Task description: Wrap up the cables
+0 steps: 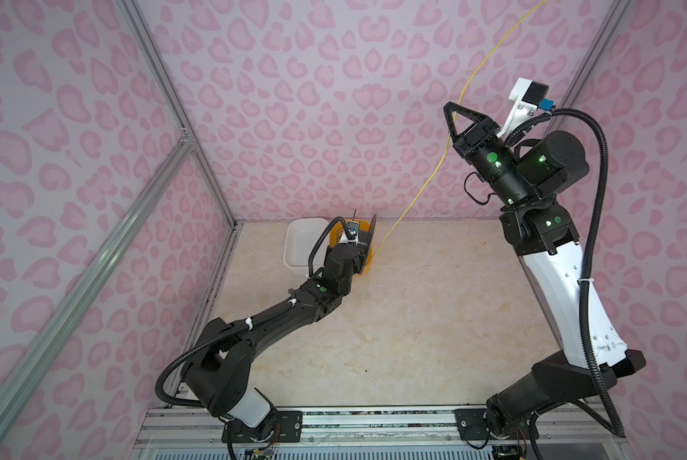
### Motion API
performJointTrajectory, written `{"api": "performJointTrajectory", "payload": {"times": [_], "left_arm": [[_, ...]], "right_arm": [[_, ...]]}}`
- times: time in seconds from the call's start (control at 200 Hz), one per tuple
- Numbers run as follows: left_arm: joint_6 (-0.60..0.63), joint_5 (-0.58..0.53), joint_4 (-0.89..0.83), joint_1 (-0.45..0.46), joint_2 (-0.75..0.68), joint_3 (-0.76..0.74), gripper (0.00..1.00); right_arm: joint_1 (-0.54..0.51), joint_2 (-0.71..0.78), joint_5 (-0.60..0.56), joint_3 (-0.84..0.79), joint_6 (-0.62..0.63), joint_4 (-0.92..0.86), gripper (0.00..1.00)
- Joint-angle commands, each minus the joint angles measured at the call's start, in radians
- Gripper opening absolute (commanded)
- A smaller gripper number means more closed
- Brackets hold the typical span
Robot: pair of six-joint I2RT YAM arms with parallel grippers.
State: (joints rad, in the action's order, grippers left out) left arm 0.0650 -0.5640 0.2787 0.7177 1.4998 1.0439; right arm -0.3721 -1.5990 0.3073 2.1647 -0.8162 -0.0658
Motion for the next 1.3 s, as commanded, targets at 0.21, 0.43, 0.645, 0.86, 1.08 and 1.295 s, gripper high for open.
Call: {"api": "performJointTrajectory", "payload": {"times": [0.21, 0.43, 0.645, 0.86, 1.08, 1.295], "left_arm": [[0.060, -0.007, -0.274, 0.151, -0.256, -0.115, 0.04], [-0.066, -0.078, -0.467, 0.278, -0.371, -0.193, 0.04], [-0.158, -0.125, -0.583, 0.362, -0.444, -0.265, 0.04], [-0.170, -0.145, -0.687, 0.375, -0.487, -0.260, 0.04], [-0.217, -0.132, -0.796, 0.391, -0.527, -0.242, 0.04], [-0.232, -0.126, -0.883, 0.400, -0.611, -0.217, 0.04]], "right_arm": [[0.139, -0.124, 0.059, 0.107, -0.041, -0.003, 0.00], [0.236, -0.277, 0.088, 0.287, -0.089, -0.045, 0.00], [0.287, -0.345, 0.088, 0.320, -0.107, -0.042, 0.00], [0.339, -0.401, 0.095, 0.365, -0.112, -0.068, 0.00], [0.372, -0.435, 0.078, 0.396, -0.091, -0.097, 0.00], [0.401, -0.490, 0.082, 0.400, -0.095, -0.108, 0.00]]}}
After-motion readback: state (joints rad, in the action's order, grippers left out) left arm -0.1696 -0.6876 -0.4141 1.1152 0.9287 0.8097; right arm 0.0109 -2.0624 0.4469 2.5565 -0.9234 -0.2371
